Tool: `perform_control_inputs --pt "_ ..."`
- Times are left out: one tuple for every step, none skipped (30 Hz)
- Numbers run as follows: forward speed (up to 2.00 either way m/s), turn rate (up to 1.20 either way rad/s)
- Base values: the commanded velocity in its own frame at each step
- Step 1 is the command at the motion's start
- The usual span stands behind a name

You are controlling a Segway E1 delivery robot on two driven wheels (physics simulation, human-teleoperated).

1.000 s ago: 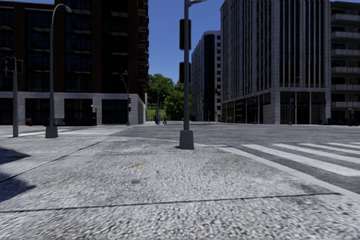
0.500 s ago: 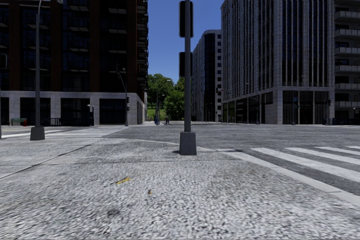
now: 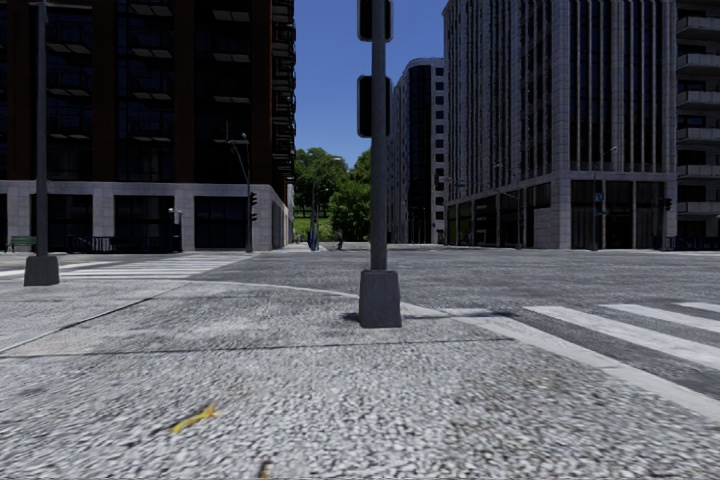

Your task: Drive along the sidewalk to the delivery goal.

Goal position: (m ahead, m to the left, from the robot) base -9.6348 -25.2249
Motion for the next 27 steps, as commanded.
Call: perform_control_inputs --pt "1.58 0.0" --pt "1.58 0.0" --pt "1.58 -0.46" --pt "1.58 -0.75" --pt "1.58 -0.86" --pt "1.58 -0.9" --pt "1.58 -0.9" --pt "1.58 -0.91" --pt "1.58 -0.91" --pt "1.58 -0.91" --pt "1.58 -0.91" --pt "1.58 -0.91" --pt "1.58 -0.91" --pt "1.58 -0.91" --pt "1.58 -0.91" --pt "1.58 -0.91" --pt "1.58 -0.91" --pt "1.58 -0.91" --pt "1.58 -0.91" --pt "1.58 -0.91" --pt "1.58 -0.91" --pt "1.58 -0.91" --pt "1.58 -0.91" --pt "1.58 -0.91" --pt "1.58 -0.91" --pt "1.58 -0.91" --pt "1.58 -0.91"
